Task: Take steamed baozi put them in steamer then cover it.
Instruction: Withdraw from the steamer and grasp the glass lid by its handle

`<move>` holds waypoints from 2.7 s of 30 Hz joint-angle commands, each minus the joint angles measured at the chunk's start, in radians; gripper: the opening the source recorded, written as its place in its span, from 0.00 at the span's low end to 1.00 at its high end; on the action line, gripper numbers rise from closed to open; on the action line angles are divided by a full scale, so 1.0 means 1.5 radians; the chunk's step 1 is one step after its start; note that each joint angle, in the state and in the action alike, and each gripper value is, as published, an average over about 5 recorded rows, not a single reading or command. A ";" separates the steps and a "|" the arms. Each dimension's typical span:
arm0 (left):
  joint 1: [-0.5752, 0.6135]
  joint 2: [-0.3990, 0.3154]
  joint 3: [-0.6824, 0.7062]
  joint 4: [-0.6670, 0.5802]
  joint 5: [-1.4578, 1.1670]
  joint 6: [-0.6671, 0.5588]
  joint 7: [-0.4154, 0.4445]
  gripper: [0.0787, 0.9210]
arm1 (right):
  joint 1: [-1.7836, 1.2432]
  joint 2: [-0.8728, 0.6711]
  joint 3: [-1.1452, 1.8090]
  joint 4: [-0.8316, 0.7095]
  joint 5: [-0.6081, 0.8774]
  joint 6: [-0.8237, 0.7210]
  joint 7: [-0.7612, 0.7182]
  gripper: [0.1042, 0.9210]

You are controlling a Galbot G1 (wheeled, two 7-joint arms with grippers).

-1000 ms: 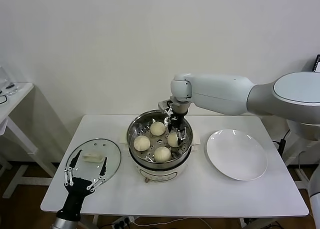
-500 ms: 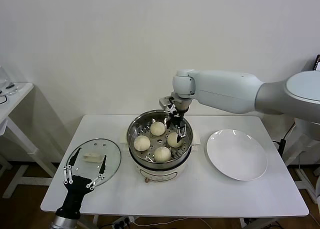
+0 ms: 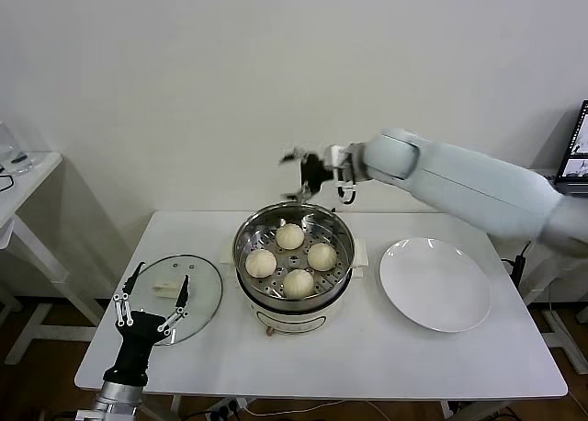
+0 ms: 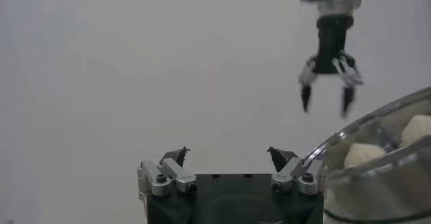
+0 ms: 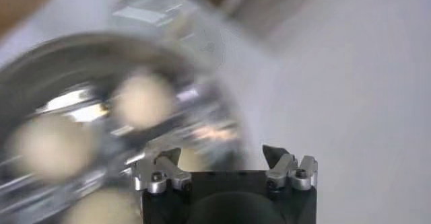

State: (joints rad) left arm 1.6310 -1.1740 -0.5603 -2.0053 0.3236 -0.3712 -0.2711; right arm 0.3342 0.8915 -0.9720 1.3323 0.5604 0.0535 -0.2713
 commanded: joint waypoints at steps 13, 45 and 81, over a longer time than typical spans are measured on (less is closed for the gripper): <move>-0.053 0.011 -0.036 0.118 0.350 0.103 -0.052 0.88 | -0.932 0.029 0.877 0.149 -0.132 0.174 0.354 0.88; -0.236 0.002 -0.030 0.437 0.684 0.069 -0.095 0.88 | -1.078 0.215 0.971 0.161 -0.204 0.211 0.302 0.88; -0.329 -0.010 0.011 0.505 0.701 0.105 -0.073 0.88 | -1.082 0.230 0.971 0.149 -0.232 0.222 0.293 0.88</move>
State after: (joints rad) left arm 1.1577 -1.1890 -0.5503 -1.2754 1.3693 -0.2202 -0.3902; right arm -1.2868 1.2330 0.4823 1.5551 0.2179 0.3848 0.1695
